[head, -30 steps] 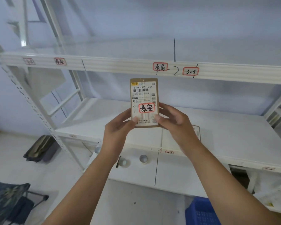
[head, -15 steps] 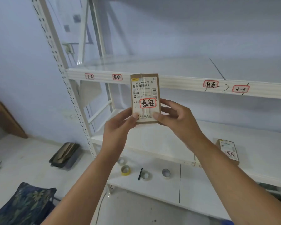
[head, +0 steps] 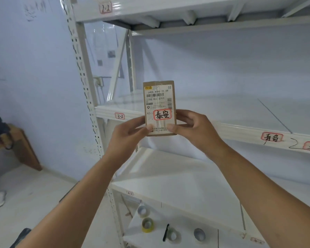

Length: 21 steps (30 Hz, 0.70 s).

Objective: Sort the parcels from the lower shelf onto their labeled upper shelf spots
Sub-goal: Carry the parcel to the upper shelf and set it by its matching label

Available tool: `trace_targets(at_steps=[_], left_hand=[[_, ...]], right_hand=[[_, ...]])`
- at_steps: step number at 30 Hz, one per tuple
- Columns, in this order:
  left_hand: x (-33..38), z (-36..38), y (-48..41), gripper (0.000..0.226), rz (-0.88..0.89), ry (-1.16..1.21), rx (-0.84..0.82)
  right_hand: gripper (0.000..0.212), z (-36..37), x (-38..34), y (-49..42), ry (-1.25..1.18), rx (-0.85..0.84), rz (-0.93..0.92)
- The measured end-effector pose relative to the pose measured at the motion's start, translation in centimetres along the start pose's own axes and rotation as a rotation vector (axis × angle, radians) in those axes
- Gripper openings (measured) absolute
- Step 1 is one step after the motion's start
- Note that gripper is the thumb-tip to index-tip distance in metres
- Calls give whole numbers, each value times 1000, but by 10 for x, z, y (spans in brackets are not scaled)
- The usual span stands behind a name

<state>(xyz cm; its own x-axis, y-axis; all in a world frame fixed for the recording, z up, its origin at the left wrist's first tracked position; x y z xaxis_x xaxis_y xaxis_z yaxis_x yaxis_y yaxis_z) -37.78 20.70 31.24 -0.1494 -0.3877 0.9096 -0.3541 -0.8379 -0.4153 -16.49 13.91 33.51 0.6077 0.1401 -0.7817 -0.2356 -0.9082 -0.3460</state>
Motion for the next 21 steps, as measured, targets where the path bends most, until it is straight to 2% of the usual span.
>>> trace_targets(at_steps=[3, 6, 11, 21], left_hand=[[0, -8, -34, 36, 10, -58, -6], [1, -14, -66, 30, -2, -139, -15], [-8, -27, -110, 33, 7, -194, -80], [-29, -48, -184, 39, 23, -171, -268]], right_hand=[[61, 3, 0, -33, -9, -3, -11], [64, 5, 2, -65, -33, -11, -9], [62, 15, 7, -102, -17, -6, 6], [63, 27, 11, -125, 33, 147, 111]])
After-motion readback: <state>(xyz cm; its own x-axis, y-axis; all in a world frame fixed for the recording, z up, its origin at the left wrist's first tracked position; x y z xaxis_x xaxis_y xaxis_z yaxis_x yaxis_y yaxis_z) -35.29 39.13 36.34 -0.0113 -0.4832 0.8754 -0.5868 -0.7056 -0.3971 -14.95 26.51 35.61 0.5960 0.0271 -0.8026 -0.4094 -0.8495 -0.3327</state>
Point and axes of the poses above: each hand's wrist, its own y-axis away from the middle knuckle, its own z-axis out of the palm, x = y × z, the point moved 4 cm from there along -y, towards the middle knuckle, and after that the axes turned 12 degrees about y, right-handed, at the moved point
